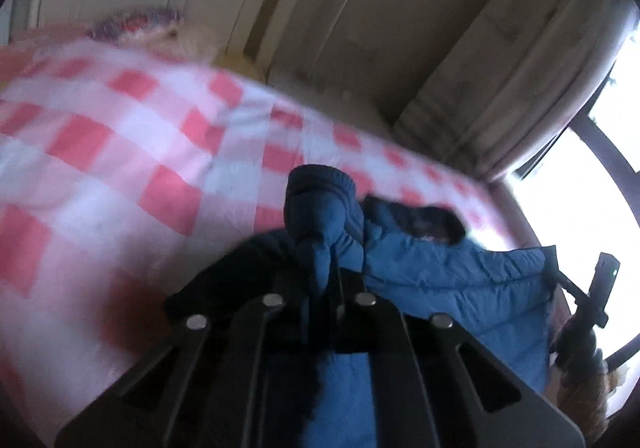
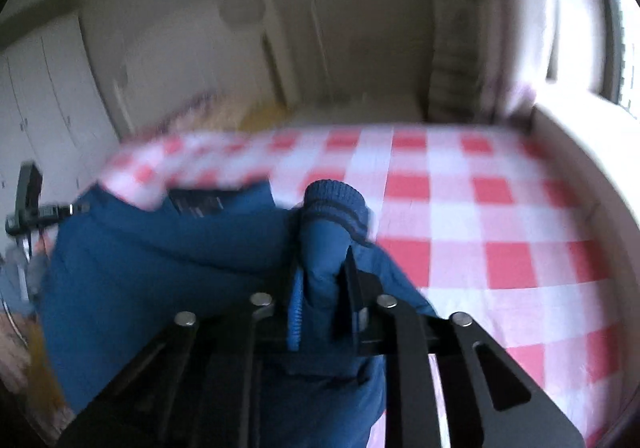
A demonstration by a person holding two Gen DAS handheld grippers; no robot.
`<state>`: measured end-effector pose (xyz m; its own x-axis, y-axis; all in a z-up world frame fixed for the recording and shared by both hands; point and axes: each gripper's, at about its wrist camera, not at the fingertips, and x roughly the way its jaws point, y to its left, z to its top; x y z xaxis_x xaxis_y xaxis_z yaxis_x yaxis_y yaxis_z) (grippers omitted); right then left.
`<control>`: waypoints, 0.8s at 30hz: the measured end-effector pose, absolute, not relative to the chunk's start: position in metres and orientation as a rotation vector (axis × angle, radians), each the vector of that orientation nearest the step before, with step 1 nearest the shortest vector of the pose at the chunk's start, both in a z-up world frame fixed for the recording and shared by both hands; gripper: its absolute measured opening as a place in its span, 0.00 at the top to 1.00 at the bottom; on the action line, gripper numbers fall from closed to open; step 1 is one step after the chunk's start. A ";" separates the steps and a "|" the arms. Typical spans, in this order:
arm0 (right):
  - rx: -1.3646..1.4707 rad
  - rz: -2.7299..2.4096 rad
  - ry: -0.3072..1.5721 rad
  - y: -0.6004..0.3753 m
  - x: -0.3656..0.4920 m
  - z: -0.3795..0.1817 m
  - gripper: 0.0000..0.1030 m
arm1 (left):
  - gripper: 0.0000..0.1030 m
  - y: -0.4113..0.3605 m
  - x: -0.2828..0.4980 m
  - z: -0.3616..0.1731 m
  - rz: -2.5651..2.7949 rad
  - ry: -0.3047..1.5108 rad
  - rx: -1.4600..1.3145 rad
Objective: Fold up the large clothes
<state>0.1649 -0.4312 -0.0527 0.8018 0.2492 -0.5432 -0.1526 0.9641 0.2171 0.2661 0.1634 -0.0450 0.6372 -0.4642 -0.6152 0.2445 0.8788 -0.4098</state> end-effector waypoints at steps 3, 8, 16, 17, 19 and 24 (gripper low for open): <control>0.151 0.196 0.556 -0.425 0.154 -0.025 0.84 | 0.95 0.161 0.253 -0.013 -0.405 0.734 -0.264; 0.159 0.105 0.627 -0.419 0.208 -0.008 0.84 | 0.95 0.143 0.302 0.000 -0.303 0.788 -0.249; 0.196 0.001 0.855 -0.416 0.271 -0.116 0.82 | 0.85 0.129 0.359 -0.101 -0.167 0.938 -0.220; 0.208 -0.002 0.841 -0.417 0.270 -0.117 0.82 | 0.85 0.134 0.356 -0.100 -0.164 0.903 -0.253; 0.183 -0.011 0.831 -0.415 0.270 -0.113 0.82 | 0.85 0.136 0.350 -0.090 -0.158 0.854 -0.237; 0.198 -0.006 0.843 -0.418 0.274 -0.119 0.82 | 0.83 0.122 0.357 -0.096 -0.113 0.898 -0.131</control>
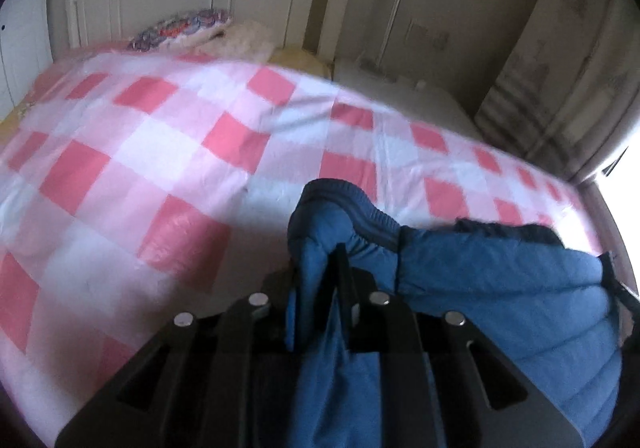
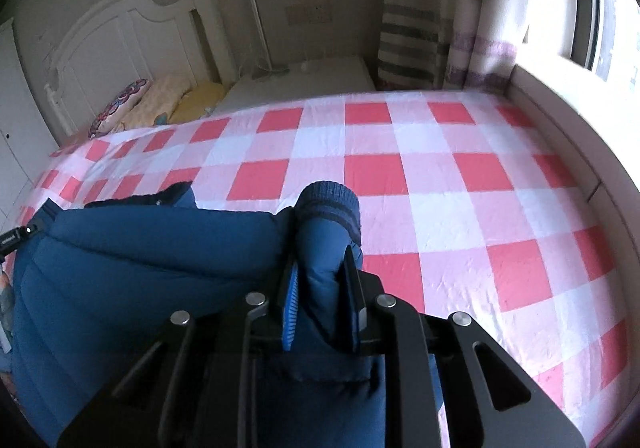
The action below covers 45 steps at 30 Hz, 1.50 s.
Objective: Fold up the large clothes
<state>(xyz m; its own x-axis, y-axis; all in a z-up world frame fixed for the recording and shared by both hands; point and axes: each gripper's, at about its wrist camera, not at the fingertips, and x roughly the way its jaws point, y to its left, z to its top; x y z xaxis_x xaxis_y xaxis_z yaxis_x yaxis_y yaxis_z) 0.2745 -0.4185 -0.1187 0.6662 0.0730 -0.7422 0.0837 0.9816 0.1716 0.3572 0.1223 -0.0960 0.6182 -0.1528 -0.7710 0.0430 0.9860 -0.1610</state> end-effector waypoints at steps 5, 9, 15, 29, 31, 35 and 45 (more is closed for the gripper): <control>0.212 -0.034 0.853 -0.422 0.275 -0.124 0.81 | 0.59 0.112 0.367 -0.106 -0.036 0.946 -0.065; 0.269 -0.022 0.880 -0.432 0.268 -0.120 0.72 | 0.41 0.121 0.361 -0.100 -0.004 0.924 -0.090; 0.304 0.144 0.812 -0.444 0.206 -0.085 0.04 | 0.14 0.176 0.308 -0.058 -0.155 0.822 -0.240; 0.451 0.366 0.883 -0.433 0.040 -0.146 0.04 | 0.02 0.208 0.141 -0.124 -0.408 0.969 -0.312; 0.466 0.392 0.872 -0.427 0.045 -0.146 0.04 | 0.02 0.209 0.140 -0.125 -0.393 0.957 -0.337; 0.418 0.352 0.834 -0.411 0.050 -0.137 0.34 | 0.32 0.200 0.147 -0.127 -0.439 0.984 -0.383; 0.325 0.227 0.720 -0.414 0.014 -0.100 0.69 | 0.65 0.176 0.103 -0.104 -0.393 0.897 -0.338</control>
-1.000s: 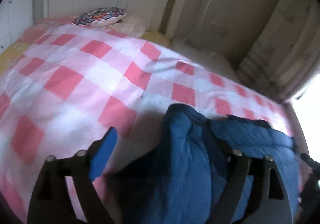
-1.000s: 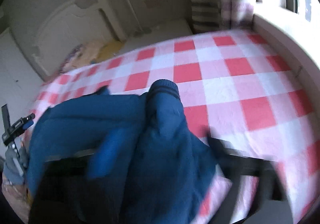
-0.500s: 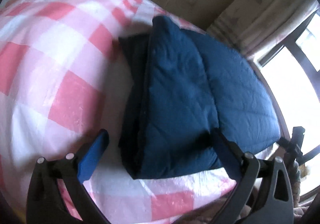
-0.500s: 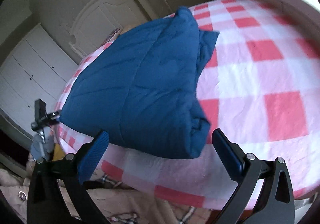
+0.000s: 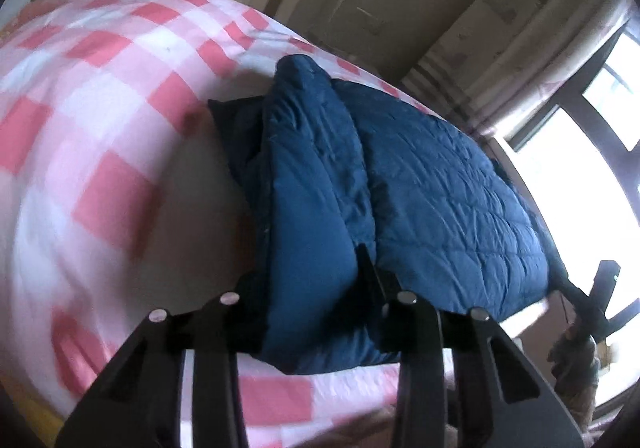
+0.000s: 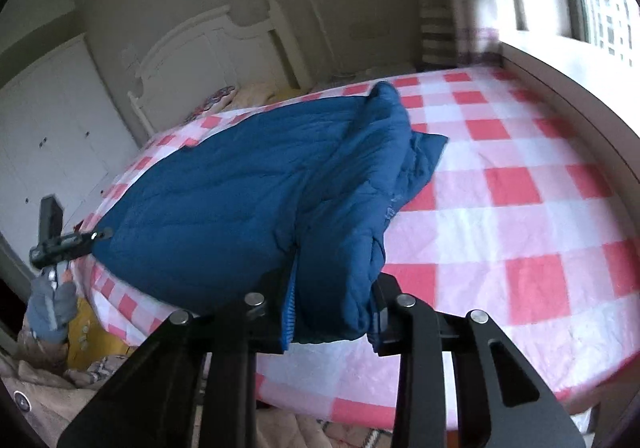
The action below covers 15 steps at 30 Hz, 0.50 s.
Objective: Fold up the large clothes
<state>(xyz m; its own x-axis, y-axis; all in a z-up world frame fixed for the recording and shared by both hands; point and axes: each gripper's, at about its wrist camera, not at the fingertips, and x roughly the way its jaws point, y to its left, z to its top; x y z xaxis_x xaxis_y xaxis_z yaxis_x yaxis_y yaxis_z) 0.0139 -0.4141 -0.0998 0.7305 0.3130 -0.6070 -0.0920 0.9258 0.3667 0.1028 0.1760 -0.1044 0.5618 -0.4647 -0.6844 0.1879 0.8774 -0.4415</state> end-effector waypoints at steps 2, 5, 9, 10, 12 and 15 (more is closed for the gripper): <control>0.359 0.233 0.729 -0.419 0.004 -0.110 0.68 | 0.65 0.176 0.095 -0.112 -0.384 0.897 -0.322; 0.382 0.234 0.750 -0.421 -0.008 -0.124 0.68 | 0.63 0.182 0.094 -0.119 -0.390 0.915 -0.357; 0.425 0.229 0.761 -0.425 -0.021 -0.126 0.65 | 0.55 0.178 0.094 -0.117 -0.379 0.929 -0.317; 0.421 0.224 0.772 -0.425 -0.022 -0.126 0.65 | 0.48 0.177 0.095 -0.116 -0.369 0.932 -0.299; 0.371 0.170 0.808 -0.425 -0.021 -0.116 0.54 | 0.34 0.182 0.099 -0.108 -0.319 0.927 -0.278; 0.325 0.073 0.733 -0.432 -0.021 -0.088 0.10 | 0.15 0.192 0.101 -0.078 -0.204 0.817 -0.262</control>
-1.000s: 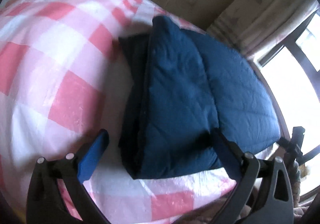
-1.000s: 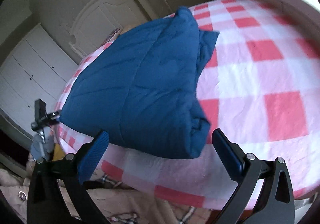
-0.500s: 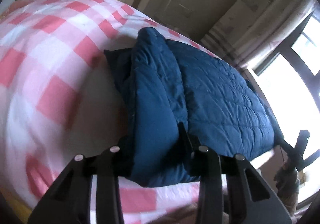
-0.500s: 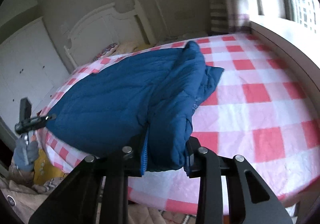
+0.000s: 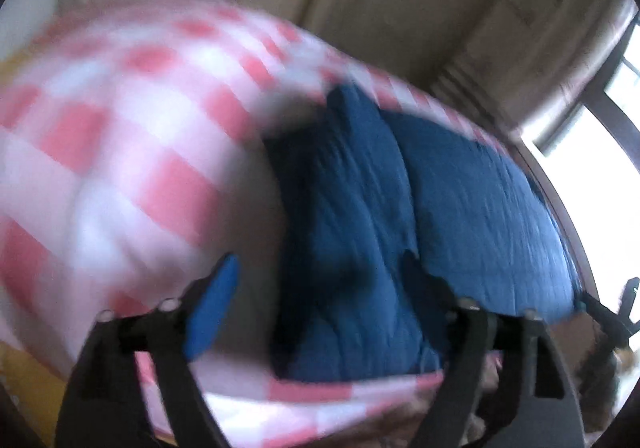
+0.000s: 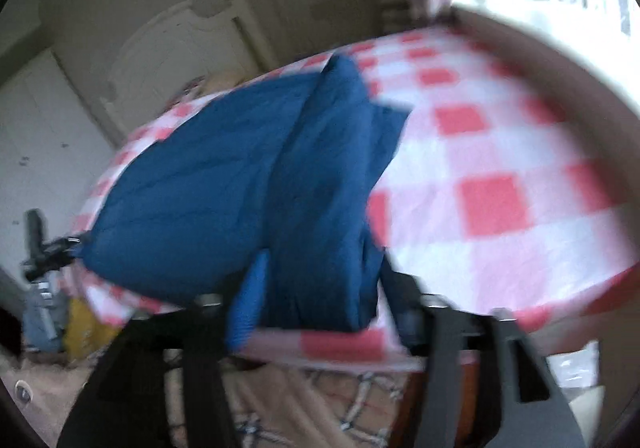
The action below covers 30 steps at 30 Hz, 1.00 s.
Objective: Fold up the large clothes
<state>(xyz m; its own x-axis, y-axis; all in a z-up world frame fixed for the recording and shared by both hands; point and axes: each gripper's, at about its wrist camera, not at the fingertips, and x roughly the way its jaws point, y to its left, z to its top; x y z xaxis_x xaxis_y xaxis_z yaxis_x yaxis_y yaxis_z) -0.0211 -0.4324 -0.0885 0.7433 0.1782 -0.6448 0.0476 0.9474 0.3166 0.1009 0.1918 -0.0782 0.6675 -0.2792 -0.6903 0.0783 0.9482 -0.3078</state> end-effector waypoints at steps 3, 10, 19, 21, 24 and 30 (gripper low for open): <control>0.258 0.054 0.602 -0.418 -0.005 -0.044 0.08 | 0.05 0.177 0.112 -0.040 -0.174 0.717 -0.231; -0.053 0.199 0.646 -0.295 0.075 -0.025 0.08 | 0.02 0.062 0.157 -0.012 -0.201 0.666 -0.101; -0.303 0.240 0.782 -0.229 0.138 -0.066 0.23 | 0.02 -0.026 0.197 -0.055 -0.268 0.863 0.149; -0.270 0.239 0.780 -0.236 0.145 -0.063 0.24 | 0.02 -0.031 0.202 -0.052 -0.240 0.841 0.188; -0.246 0.236 0.805 -0.241 0.162 -0.076 0.24 | 0.02 -0.037 0.217 -0.064 -0.206 0.860 0.222; -0.187 0.269 0.845 -0.245 0.177 -0.111 0.21 | 0.02 -0.041 0.231 -0.107 -0.180 0.847 0.223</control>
<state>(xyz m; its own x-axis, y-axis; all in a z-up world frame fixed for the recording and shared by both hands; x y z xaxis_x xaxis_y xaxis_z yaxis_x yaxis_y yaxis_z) 0.1769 -0.2449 -0.1112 0.6330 0.1596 -0.7575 -0.3070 0.9500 -0.0563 0.2305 -0.0415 -0.1073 0.6496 -0.0689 -0.7571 0.2455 0.9615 0.1232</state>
